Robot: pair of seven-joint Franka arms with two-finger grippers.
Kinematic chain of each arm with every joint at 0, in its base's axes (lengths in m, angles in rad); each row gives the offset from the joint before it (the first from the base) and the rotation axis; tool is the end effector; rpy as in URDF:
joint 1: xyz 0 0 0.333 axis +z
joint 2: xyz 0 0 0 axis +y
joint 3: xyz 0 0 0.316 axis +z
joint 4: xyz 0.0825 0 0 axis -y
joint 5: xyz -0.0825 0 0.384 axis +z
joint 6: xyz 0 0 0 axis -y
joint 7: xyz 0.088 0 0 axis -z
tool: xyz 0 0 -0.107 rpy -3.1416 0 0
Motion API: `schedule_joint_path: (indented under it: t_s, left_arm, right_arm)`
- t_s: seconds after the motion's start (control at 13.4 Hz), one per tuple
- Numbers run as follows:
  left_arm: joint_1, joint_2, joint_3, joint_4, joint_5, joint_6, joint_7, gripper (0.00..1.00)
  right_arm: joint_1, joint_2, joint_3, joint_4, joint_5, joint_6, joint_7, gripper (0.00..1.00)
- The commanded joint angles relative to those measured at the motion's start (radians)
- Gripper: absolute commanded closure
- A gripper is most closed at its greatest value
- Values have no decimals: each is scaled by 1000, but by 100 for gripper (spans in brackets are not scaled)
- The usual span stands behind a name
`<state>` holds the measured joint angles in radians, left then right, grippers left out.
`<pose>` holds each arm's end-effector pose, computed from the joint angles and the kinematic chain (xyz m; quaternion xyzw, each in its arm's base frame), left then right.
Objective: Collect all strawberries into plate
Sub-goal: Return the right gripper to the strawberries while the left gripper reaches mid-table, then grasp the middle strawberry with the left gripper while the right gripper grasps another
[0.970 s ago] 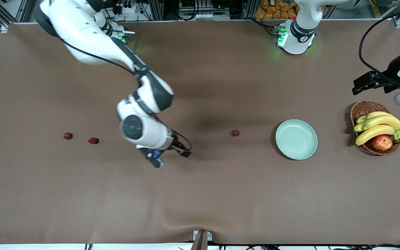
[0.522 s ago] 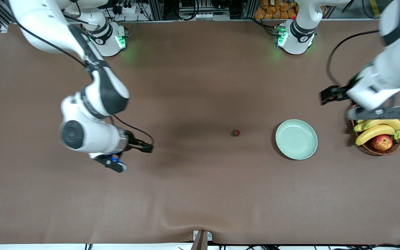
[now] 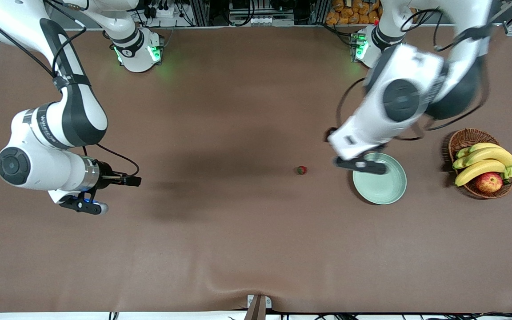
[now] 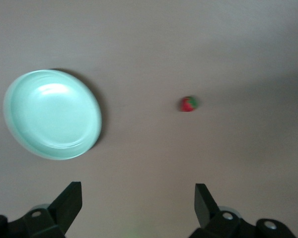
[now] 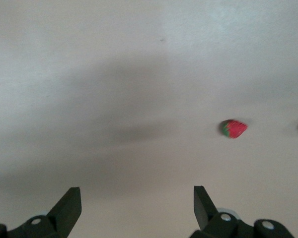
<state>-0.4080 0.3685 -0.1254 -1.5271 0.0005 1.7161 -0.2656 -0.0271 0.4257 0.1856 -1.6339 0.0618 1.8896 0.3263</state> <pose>0.5632 -0.3210 0.4343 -0.9872 0.1309 0.0900 0.0135 0.6450 0.0947 0.3635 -0.9893 0.1003 0.0952 0.0456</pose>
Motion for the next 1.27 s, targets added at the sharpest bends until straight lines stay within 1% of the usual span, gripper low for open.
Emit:
schedule_joint_path:
  t_s: [0.0,0.07,0.15,0.22,0.45,0.52,0.67,0.9,1.04,1.19]
  left_arm:
    - [-83,68,9,2,-8,63,-1,0]
    - [-98,88,9,-21,-5,112,0,0]
    - [-110,96,9,-69,-4,190,12,0]
    - [-129,96,9,-131,-4,268,14,0]
    - [-143,96,9,-315,1,523,17,0]
    - [-137,107,9,-349,1,590,37,0]
    - [-129,151,10,-340,4,619,121,0]
    - [-129,167,10,-340,9,619,183,6]
    - [-127,187,16,-318,9,619,219,6]
    - [-120,208,20,-298,9,619,273,6]
  right_arm:
    - [0,-96,-41,-226,-31,167,-85,0]
    - [0,-96,-60,-281,-31,245,-114,0]
    - [0,-94,-70,-334,-33,328,-140,0]
    - [0,-85,-92,-360,-33,377,-177,0]
    - [0,-64,-139,-386,-33,428,-242,0]
    - [0,-53,-146,-388,-33,430,-248,0]
    - [0,-32,-163,-386,-33,454,-253,0]
    - [-4,13,-183,-386,-34,509,-329,0]
    - [-7,39,-184,-386,-34,526,-329,0]
    - [-5,56,-184,-388,-33,548,-329,5]
